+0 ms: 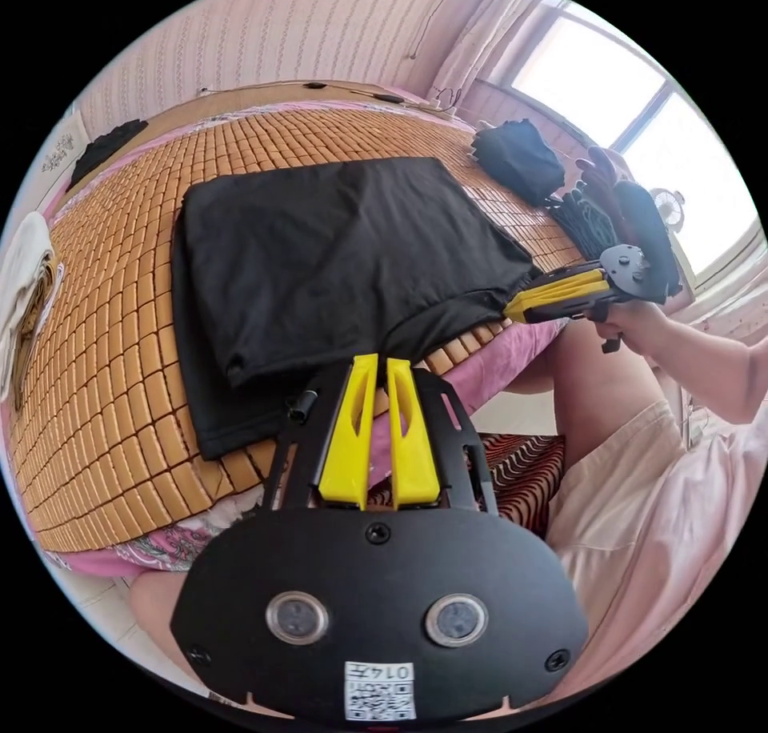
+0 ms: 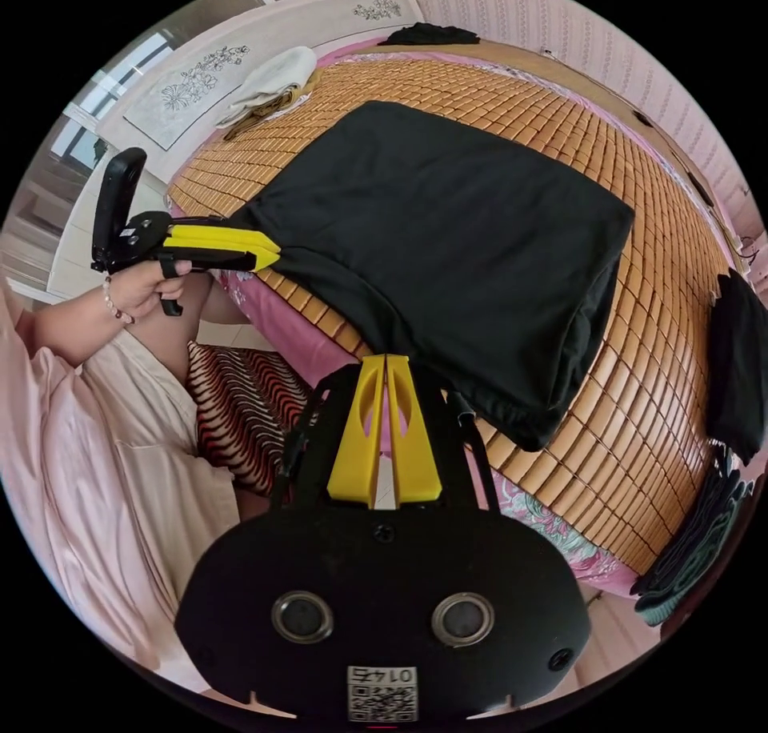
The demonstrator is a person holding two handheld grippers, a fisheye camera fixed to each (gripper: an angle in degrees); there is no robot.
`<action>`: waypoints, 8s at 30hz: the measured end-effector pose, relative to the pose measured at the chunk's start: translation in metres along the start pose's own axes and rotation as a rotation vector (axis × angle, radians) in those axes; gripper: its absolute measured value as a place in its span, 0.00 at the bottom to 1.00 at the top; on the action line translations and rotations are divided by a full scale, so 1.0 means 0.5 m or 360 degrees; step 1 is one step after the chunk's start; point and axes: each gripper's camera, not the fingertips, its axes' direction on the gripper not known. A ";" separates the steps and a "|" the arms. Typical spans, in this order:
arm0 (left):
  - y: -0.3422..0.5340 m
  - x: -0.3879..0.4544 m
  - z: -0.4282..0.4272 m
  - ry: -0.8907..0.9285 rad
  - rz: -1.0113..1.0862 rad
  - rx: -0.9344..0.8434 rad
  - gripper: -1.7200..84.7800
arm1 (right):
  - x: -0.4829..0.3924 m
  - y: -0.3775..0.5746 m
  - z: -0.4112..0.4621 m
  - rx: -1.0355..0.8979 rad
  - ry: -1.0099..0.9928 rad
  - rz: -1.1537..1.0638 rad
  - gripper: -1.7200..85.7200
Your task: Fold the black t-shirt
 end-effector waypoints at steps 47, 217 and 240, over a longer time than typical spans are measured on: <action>0.038 0.049 0.218 0.0210 0.0520 0.0277 0.02 | 0.209 -0.491 -0.082 0.0070 0.0182 0.0110 0.01; -0.774 0.442 -0.029 0.0512 0.0006 0.0427 0.08 | 0.743 0.092 -0.724 0.0588 0.0739 0.0874 0.16; 0.264 -0.314 -0.704 -0.0538 -0.0947 0.0665 0.09 | -0.330 -0.308 -0.032 0.0555 -0.0096 -0.0820 0.18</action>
